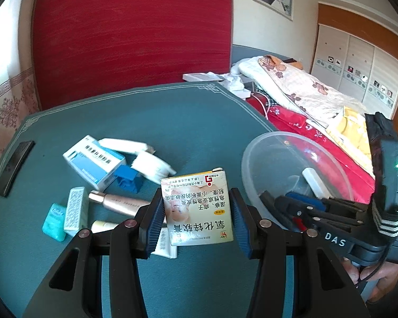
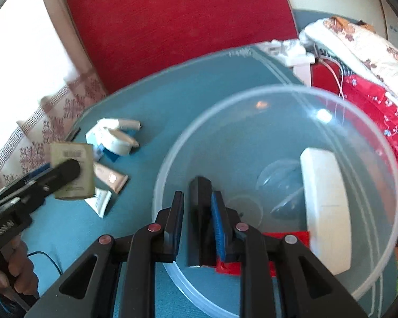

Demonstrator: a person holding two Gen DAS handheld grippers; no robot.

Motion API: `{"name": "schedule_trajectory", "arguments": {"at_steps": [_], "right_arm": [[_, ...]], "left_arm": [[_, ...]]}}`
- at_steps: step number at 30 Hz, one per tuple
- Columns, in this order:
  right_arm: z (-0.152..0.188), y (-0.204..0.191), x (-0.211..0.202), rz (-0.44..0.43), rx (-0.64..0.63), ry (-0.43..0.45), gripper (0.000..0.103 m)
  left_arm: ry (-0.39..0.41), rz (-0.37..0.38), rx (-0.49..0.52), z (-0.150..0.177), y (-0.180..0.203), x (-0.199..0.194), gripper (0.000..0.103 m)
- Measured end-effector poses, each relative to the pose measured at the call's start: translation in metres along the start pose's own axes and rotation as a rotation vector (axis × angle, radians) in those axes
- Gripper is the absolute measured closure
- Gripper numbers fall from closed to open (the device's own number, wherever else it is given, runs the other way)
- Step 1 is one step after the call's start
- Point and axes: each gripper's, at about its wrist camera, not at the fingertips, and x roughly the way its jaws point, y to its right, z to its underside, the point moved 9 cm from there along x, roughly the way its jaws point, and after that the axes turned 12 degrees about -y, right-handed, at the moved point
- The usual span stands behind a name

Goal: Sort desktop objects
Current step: 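Carry the ointment box and black case toward the clear bowl with both grippers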

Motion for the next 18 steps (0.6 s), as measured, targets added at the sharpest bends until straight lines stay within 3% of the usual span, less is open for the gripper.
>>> {"name": "schedule_trajectory", "arguments": {"at_steps": [5,18], "right_arm": [[-0.011,0.01,-0.025,0.057,0.004,0.097,0.056],[-0.018,0.069,-0.053,0.149,0.15,0.17,0.056]], "left_arm": [[-0.01,0.03,0.035,-0.009,0.02,0.009,0.052],[-0.059,0.111,0.097,-0.023,0.067,0.037,0.052]]}}
